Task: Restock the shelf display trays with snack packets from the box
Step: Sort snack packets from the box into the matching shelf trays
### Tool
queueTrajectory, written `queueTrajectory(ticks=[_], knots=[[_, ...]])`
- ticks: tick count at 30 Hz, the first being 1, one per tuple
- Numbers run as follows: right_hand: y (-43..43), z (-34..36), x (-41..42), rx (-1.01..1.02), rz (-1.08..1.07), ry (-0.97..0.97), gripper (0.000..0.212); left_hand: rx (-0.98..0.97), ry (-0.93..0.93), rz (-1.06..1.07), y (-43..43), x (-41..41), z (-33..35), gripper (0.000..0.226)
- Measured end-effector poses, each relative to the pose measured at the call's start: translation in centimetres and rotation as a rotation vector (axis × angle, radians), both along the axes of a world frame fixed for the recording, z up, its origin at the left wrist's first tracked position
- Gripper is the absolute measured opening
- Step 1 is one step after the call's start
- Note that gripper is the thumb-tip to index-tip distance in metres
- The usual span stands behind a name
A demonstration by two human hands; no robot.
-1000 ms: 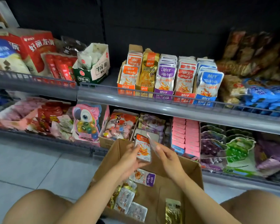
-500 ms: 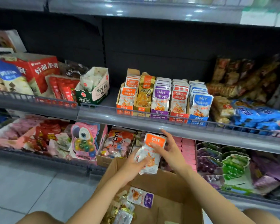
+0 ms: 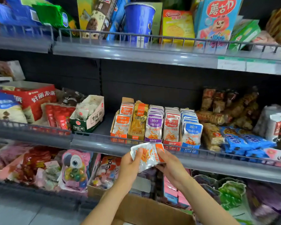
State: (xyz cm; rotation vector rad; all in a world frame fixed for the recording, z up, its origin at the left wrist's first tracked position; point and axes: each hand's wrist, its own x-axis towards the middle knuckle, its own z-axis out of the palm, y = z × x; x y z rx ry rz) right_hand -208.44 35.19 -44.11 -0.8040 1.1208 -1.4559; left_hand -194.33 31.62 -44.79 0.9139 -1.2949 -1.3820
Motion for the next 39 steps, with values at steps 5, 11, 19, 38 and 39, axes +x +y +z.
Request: queueTrajectory(ticks=[5,11,19,38,39], knots=[[-1.0,1.8,-2.6,0.056,0.045,-0.118,0.027,0.022,-0.013,-0.112,-1.6,-1.1,1.0,0.026],[-3.2,5.8,-4.7,-0.067,-0.146,0.237,0.027,-0.072,-0.127,-0.093,-5.4,-0.1,3.8,0.017],[-10.8,11.0,-1.8,-0.245,-0.231,0.671,0.037,-0.216,-0.435,0.171,-13.3,6.3,3.3,0.048],[-21.2,5.9,4.3,-0.073,0.150,1.622,0.055,-0.411,-0.627,0.050,-15.6,7.3,0.2,0.047],[-21.0,5.6,4.2,-0.065,0.154,1.605,0.057,-0.423,-0.623,0.057,-15.2,7.4,0.4,0.047]])
